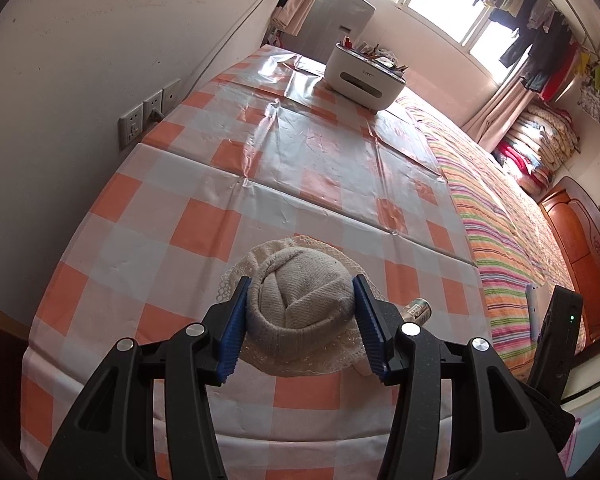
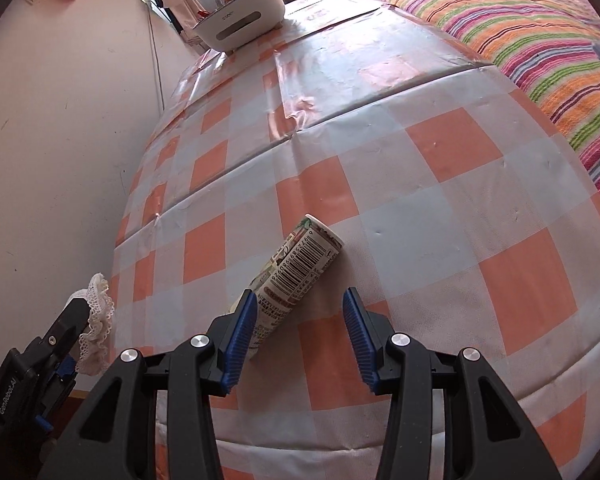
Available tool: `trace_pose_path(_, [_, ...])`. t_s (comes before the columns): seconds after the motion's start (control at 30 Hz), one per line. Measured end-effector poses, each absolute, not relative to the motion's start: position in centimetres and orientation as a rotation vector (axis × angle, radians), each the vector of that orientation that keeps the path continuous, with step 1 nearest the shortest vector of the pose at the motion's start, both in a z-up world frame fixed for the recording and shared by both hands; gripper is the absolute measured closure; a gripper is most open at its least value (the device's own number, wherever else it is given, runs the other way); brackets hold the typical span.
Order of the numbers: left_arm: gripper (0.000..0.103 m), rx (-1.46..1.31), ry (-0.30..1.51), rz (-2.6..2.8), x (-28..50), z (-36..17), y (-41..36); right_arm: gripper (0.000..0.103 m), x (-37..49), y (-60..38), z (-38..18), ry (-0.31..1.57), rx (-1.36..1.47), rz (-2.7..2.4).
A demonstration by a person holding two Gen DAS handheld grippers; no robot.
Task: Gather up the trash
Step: 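Grasp the white spray bottle with the right gripper while the left grasps the cloth hat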
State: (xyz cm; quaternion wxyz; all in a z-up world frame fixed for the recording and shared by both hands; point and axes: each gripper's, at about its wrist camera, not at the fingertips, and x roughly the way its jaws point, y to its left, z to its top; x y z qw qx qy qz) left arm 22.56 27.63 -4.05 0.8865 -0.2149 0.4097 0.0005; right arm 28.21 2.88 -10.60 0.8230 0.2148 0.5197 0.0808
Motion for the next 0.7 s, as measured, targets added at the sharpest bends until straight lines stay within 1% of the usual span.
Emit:
trace_pose_path(0.23, [0.053, -0.446, 0.830, -0.001, 21.3, -3.2, 27.9, 0.059, 29.8, 4.8, -10.4, 1.092, 0.427, 0.125])
trace_pose_path(0.5, [0.053, -0.475, 0.811, 0.005, 20.6, -2.6, 28.9, 0.059, 31.6, 7.3, -11.1, 1.126, 0.380, 0.143])
trace_pose_path(0.7, [0.053, -0.467, 0.810, 0.012, 20.3, -2.4, 29.1, 0.061, 31.8, 9.1, -11.1, 1.101, 0.248, 0.183])
